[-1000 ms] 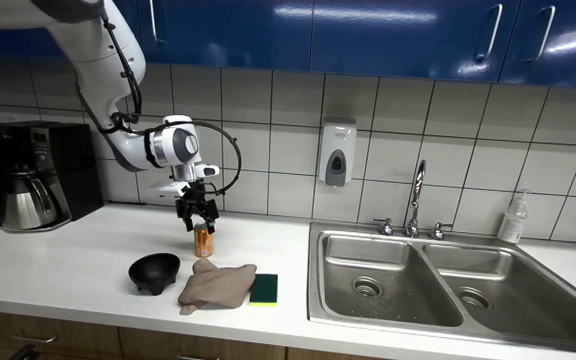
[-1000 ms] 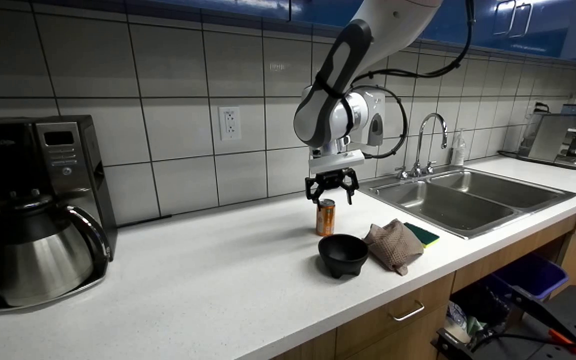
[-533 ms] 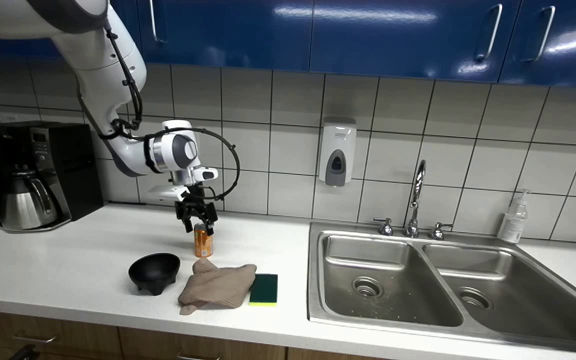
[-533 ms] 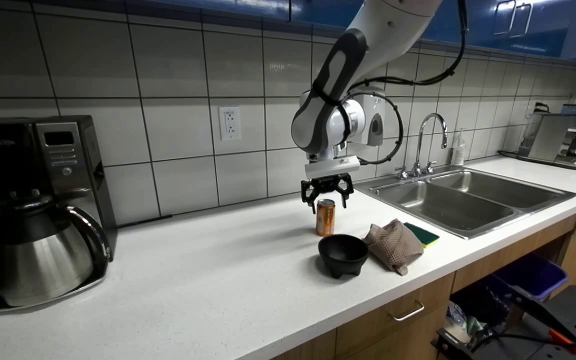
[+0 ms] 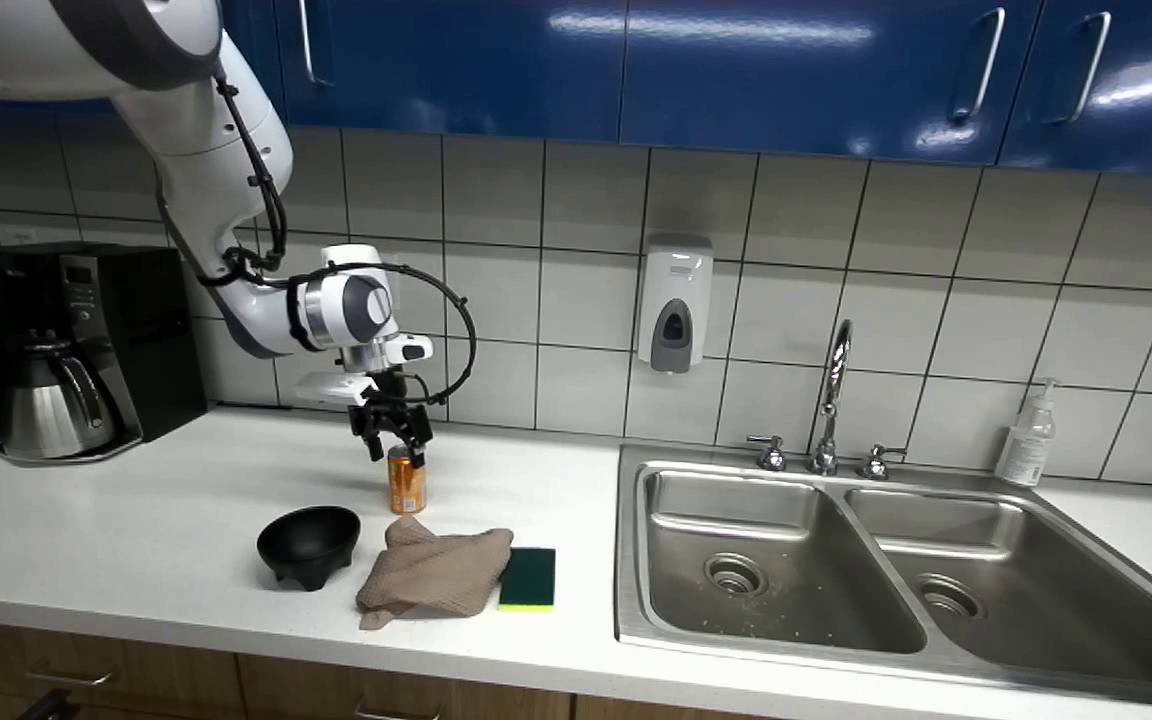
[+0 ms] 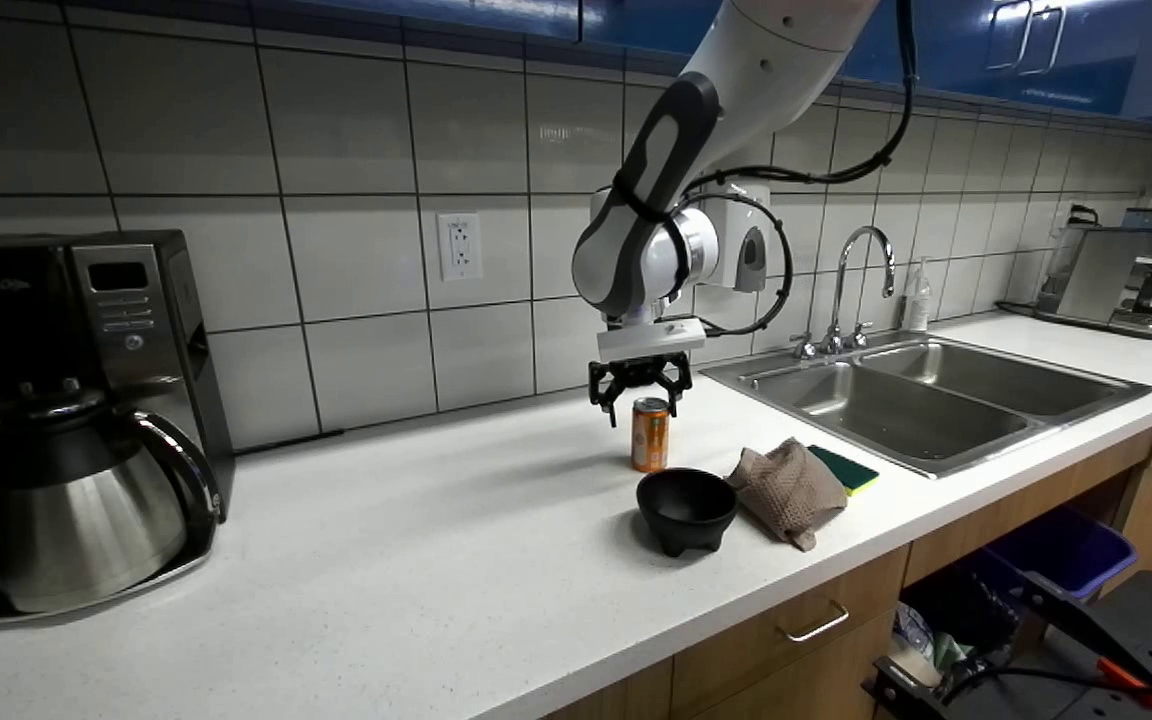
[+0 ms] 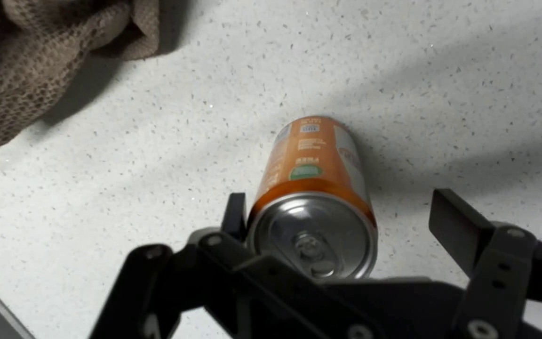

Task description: Put the orange can in the black bowl.

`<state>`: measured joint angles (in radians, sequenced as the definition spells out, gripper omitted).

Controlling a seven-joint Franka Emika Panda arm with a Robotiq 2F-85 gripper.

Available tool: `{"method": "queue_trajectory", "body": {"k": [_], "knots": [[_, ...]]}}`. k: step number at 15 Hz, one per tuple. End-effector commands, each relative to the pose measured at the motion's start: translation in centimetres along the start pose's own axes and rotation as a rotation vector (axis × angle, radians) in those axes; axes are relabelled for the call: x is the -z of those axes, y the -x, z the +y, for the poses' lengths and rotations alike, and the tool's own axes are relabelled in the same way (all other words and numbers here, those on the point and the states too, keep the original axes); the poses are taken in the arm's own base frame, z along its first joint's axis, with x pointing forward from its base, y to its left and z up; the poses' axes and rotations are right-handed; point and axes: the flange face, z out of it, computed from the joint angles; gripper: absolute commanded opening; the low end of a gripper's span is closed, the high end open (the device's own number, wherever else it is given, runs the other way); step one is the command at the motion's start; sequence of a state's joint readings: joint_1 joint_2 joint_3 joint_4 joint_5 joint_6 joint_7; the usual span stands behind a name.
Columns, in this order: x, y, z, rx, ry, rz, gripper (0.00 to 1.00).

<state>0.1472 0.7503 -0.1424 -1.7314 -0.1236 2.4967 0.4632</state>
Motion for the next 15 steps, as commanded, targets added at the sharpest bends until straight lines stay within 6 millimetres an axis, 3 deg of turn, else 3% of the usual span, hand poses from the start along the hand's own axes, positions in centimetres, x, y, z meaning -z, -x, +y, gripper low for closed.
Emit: {"method": "queue_trajectory", "body": {"k": [1, 15], "knots": [[0.11, -0.63, -0.31, -0.006, -0.010, 0.012, 1.00], [-0.67, -0.06, 0.05, 0.002, 0.005, -0.004, 1.00]]}}
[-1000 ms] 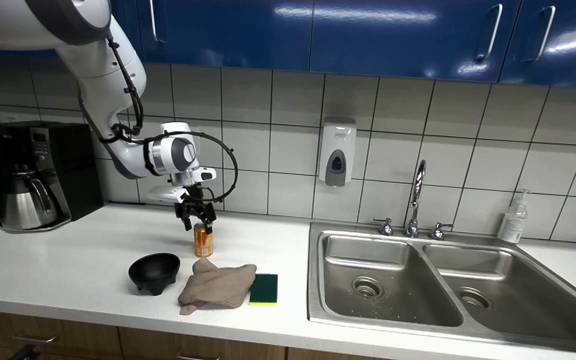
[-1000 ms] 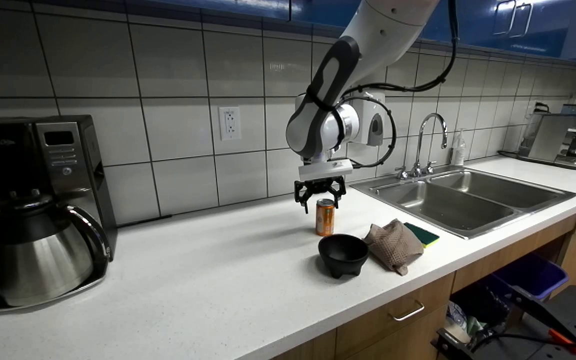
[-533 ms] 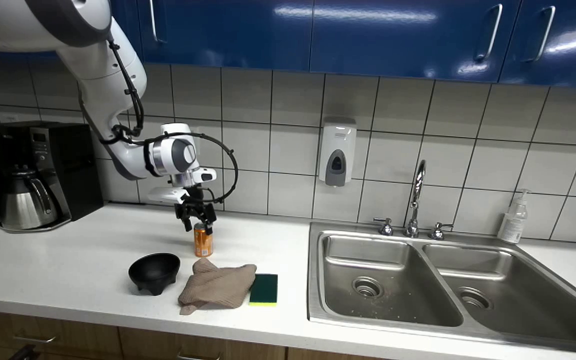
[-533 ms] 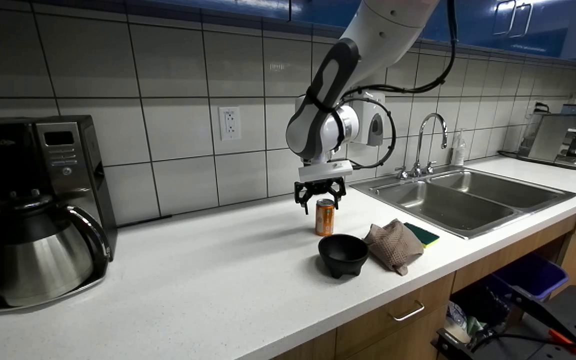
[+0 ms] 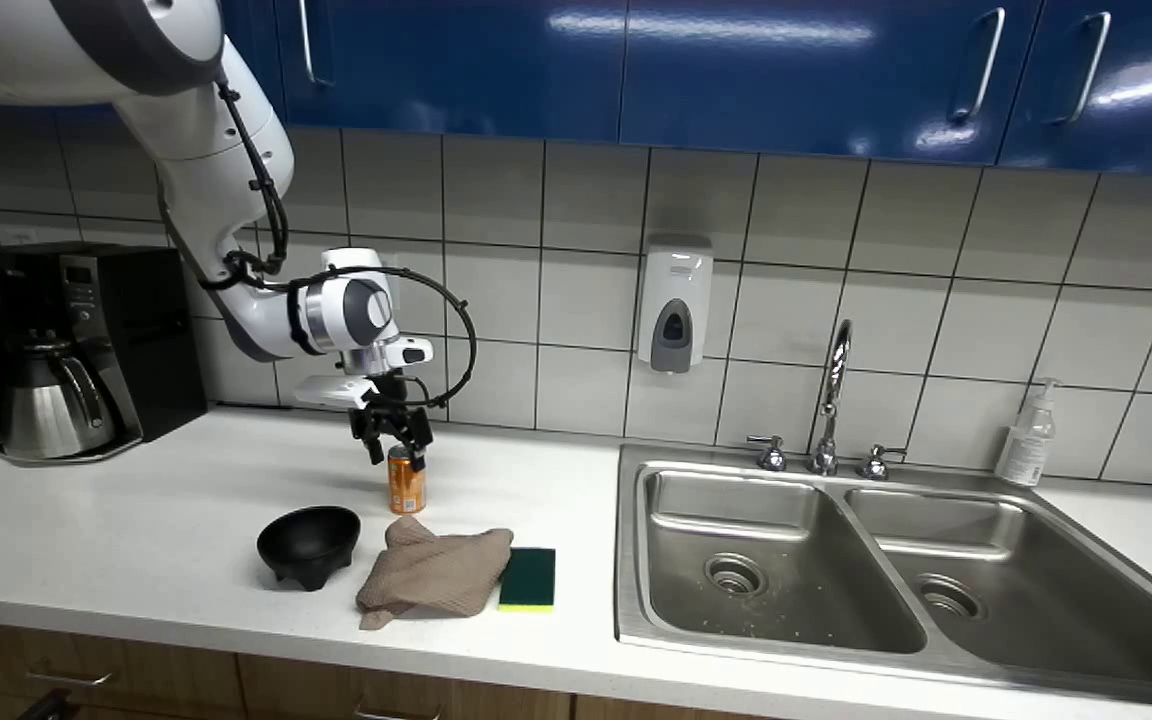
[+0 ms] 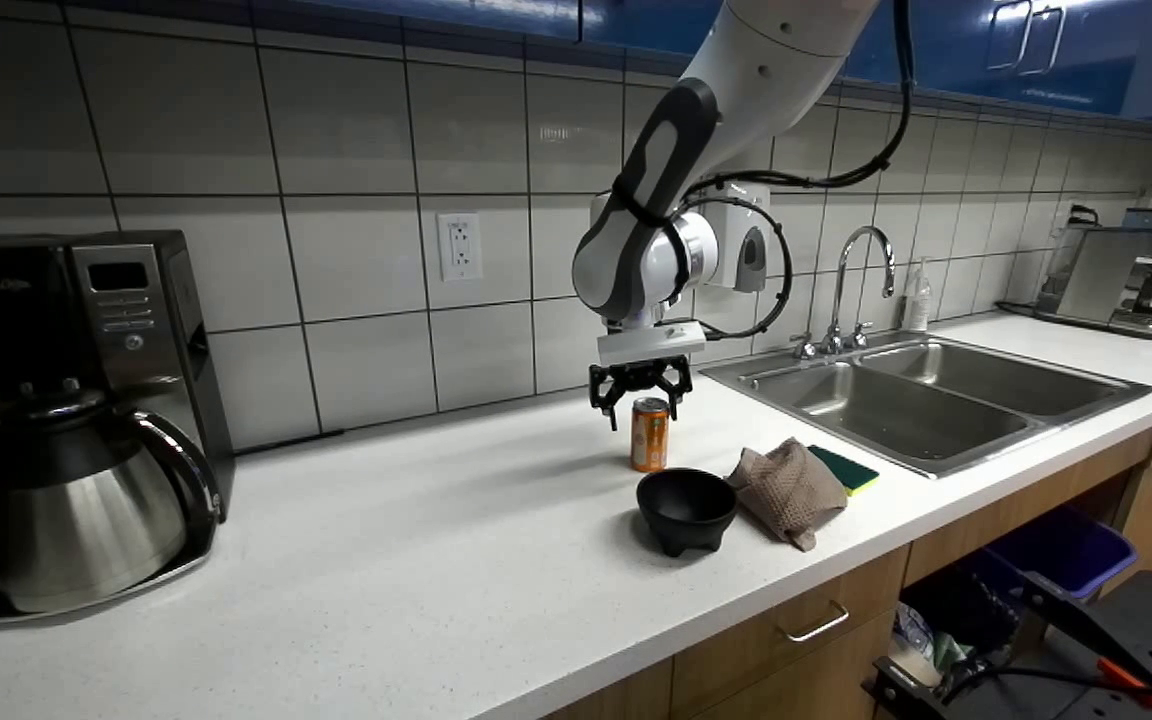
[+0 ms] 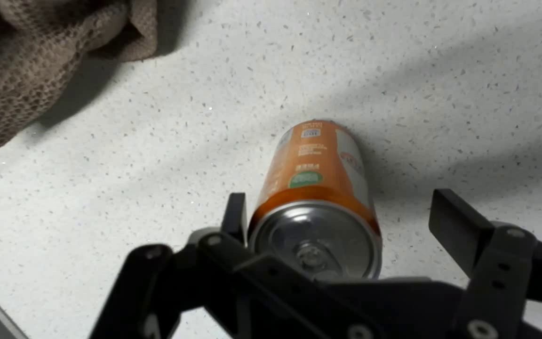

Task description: Put the orange can in the black bowl.

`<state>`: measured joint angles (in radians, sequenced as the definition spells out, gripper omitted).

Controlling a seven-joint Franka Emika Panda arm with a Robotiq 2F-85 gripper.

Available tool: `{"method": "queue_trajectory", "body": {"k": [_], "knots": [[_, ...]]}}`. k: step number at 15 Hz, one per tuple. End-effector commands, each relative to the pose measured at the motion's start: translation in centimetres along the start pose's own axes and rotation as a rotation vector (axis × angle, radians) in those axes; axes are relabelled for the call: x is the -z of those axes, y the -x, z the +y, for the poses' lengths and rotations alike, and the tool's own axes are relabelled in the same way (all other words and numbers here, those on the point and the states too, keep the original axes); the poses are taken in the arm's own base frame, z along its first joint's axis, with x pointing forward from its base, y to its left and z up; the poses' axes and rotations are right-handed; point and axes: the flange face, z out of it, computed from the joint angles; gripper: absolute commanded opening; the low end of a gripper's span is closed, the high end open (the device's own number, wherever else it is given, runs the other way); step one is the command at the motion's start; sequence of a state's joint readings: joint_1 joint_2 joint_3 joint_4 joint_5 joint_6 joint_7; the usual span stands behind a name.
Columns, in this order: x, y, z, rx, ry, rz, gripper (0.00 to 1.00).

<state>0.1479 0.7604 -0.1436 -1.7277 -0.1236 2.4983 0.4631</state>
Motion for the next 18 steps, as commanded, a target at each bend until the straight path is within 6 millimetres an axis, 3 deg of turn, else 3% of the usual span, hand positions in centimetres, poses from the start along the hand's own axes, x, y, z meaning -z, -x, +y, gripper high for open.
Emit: {"method": "queue_trajectory", "body": {"k": [1, 7, 8, 9, 13, 18], "knots": [[-0.5, -0.2, 0.3, -0.002, 0.007, 0.002, 1.00], [-1.4, -0.5, 1.4, -0.010, 0.017, 0.011, 1.00], [-1.4, -0.4, 1.5, -0.008, 0.009, 0.013, 0.75], [-1.3, -0.4, 1.4, -0.007, 0.006, 0.023, 0.74], [-0.5, -0.3, 1.2, -0.004, -0.023, 0.058, 0.42], [2.7, 1.7, 2.1, -0.034, -0.046, 0.016, 0.39]]}}
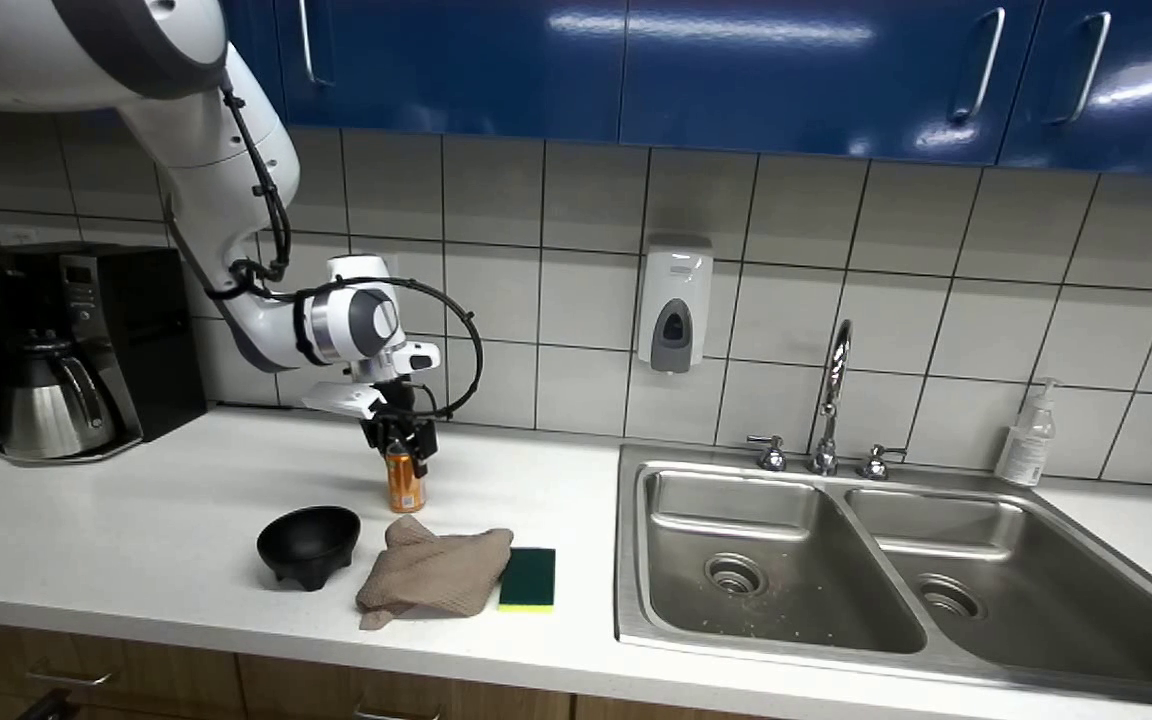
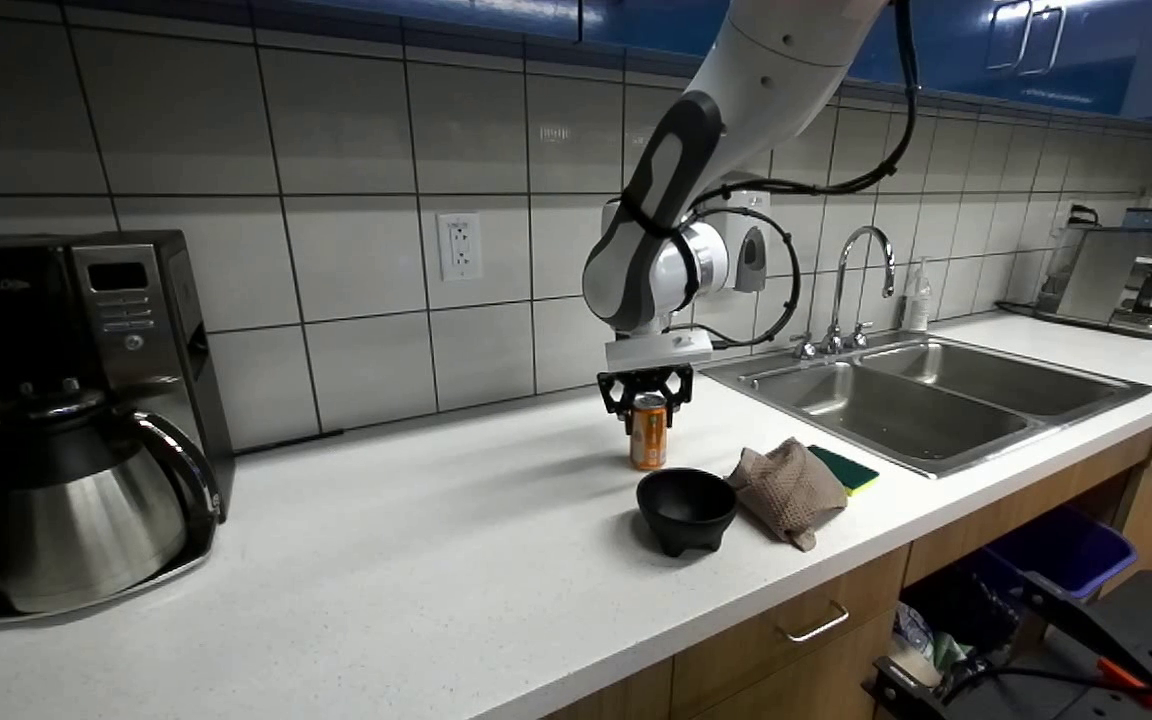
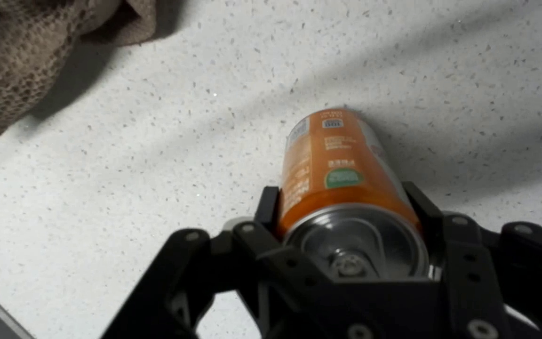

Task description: Put the orange can in the black bowl.

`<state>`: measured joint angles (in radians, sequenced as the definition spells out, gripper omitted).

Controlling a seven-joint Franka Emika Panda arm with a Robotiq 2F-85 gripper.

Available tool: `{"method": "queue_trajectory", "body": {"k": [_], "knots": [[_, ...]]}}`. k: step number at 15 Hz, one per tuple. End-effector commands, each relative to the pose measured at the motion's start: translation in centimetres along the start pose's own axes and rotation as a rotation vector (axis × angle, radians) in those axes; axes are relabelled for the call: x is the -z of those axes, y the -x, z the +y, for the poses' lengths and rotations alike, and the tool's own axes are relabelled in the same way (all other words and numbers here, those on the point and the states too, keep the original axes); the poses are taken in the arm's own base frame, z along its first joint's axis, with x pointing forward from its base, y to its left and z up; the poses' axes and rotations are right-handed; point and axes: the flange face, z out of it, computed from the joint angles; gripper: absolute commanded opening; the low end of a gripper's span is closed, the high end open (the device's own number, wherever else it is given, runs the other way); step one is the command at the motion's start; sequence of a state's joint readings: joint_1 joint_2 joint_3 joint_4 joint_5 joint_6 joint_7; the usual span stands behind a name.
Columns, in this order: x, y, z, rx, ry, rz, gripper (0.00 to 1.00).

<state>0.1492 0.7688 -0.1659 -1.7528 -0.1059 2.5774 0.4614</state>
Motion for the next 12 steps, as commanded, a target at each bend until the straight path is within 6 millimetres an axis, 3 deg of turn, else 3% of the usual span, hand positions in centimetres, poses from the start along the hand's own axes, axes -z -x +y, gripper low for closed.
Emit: {"method": "queue_trajectory", "body": {"k": [1, 6, 12], "knots": [[4.4, 2.2, 1.3, -0.017, -0.032, -0.030, 0.39], [9.2, 5.1, 4.2, -0.044, -0.032, -0.025, 0.39], [13.2, 9.4, 6.8, -0.060, -0.047, -0.016, 0.39]]}}
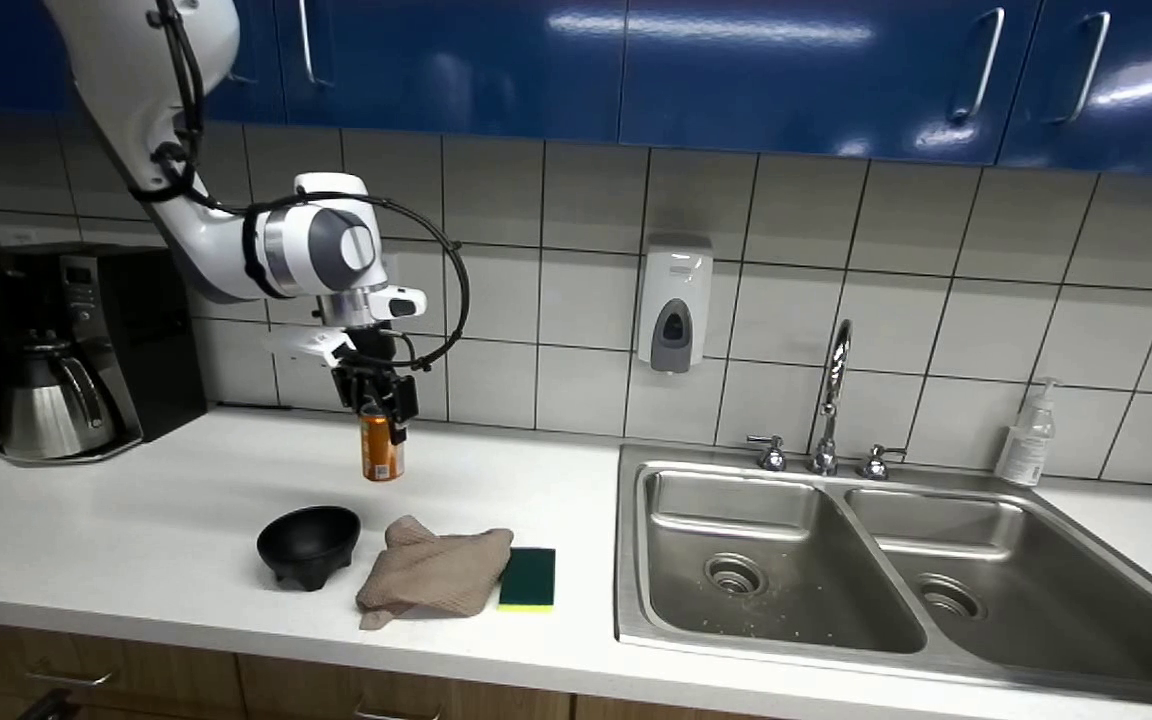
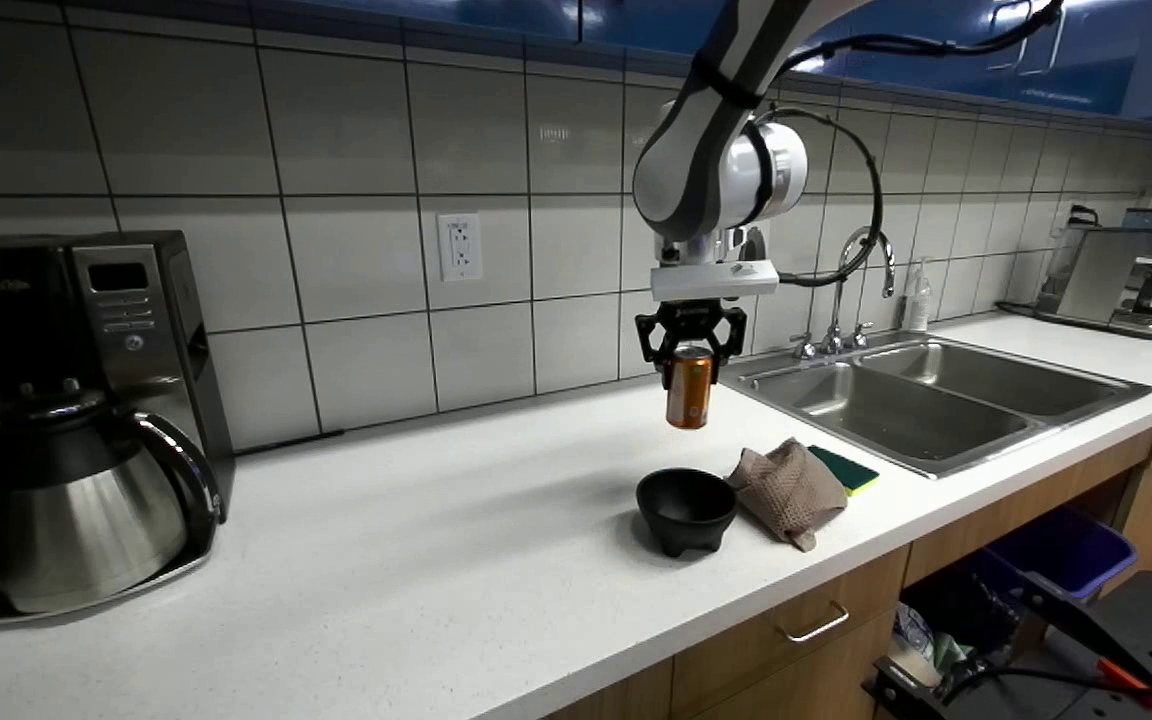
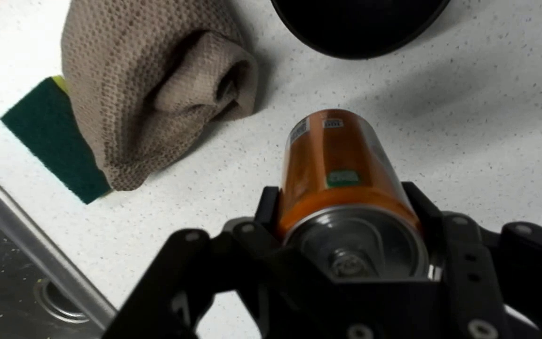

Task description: Put the orange can in the black bowl.

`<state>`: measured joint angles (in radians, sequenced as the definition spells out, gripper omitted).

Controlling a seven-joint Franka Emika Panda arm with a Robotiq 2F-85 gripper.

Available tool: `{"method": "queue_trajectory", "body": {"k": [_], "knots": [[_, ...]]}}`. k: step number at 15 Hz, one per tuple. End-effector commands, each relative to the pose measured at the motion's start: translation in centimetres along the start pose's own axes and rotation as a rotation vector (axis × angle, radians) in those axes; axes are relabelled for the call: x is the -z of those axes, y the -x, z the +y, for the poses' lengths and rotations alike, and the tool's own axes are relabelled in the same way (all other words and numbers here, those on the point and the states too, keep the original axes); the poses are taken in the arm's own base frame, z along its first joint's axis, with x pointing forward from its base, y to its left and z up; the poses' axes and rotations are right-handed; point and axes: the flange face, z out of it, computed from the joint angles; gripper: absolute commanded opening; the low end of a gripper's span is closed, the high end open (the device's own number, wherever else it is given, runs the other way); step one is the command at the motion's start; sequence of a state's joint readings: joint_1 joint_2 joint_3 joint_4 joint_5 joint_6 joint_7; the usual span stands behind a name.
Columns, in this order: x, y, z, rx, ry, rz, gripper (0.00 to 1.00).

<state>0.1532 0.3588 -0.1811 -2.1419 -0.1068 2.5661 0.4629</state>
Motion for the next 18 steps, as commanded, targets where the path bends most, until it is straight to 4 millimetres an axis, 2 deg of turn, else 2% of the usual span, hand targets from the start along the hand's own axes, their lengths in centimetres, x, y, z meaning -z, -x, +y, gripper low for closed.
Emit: {"method": "queue_trajectory", "body": {"k": [1, 6, 10, 14, 18], "knots": [[3.2, 3.8, 1.4, -0.005, -0.005, -0.002, 0.39], [4.0, 6.9, -0.4, 0.052, -0.006, -0.006, 0.39], [3.7, 8.6, -3.7, 0.123, 0.005, 0.007, 0.39], [2.5, 9.9, -6.0, 0.181, 0.034, 0.010, 0.39], [1.1, 10.5, -6.1, 0.207, 0.071, -0.003, 0.39]]}}
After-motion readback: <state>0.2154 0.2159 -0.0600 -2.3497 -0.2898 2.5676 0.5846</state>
